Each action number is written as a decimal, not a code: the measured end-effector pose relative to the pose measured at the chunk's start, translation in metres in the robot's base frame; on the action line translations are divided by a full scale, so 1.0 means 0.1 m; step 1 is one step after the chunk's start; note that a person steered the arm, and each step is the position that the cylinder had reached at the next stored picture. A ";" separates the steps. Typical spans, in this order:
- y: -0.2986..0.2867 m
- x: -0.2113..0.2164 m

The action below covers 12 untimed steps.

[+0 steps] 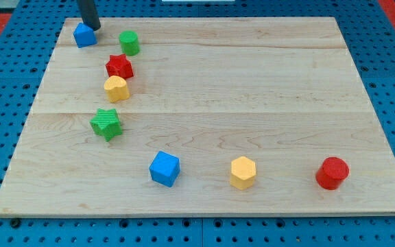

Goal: Push the red circle right to the green circle

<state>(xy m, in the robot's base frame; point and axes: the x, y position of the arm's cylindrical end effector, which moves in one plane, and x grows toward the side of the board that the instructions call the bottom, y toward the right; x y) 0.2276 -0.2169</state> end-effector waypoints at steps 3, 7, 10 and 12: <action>0.90 -0.24; 4.51 1.87; 4.74 3.66; 3.83 3.25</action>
<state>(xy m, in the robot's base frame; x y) 0.5527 0.1660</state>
